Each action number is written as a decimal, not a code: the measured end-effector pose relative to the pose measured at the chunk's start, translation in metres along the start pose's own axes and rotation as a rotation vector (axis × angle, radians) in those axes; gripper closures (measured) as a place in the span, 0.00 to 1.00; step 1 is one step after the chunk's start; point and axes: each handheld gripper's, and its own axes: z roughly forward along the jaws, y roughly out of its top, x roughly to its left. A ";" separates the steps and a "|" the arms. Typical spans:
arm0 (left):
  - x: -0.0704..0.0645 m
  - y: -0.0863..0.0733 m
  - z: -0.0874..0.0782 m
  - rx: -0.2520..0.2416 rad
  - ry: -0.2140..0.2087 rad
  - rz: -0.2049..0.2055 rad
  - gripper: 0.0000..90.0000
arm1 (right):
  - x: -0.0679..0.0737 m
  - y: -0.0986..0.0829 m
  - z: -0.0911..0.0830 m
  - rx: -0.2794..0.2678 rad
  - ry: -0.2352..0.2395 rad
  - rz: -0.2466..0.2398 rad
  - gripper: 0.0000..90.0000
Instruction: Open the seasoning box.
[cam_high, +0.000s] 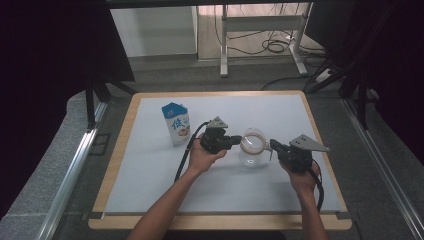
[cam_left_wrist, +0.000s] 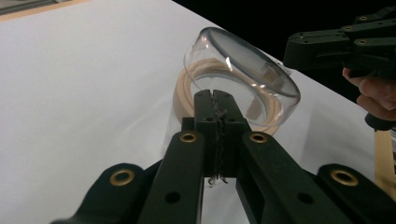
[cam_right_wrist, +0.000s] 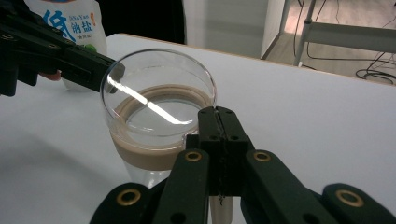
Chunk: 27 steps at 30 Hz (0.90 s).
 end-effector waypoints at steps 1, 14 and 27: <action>0.000 0.000 0.000 0.003 0.001 0.000 1.00 | 0.000 0.000 0.000 0.000 0.001 0.001 1.00; 0.005 -0.006 0.006 0.046 0.005 -0.008 0.99 | -0.001 0.000 0.000 -0.001 0.003 0.003 1.00; -0.004 0.008 0.003 0.028 -0.005 0.034 1.00 | 0.010 0.000 -0.010 -0.020 0.023 -0.005 1.00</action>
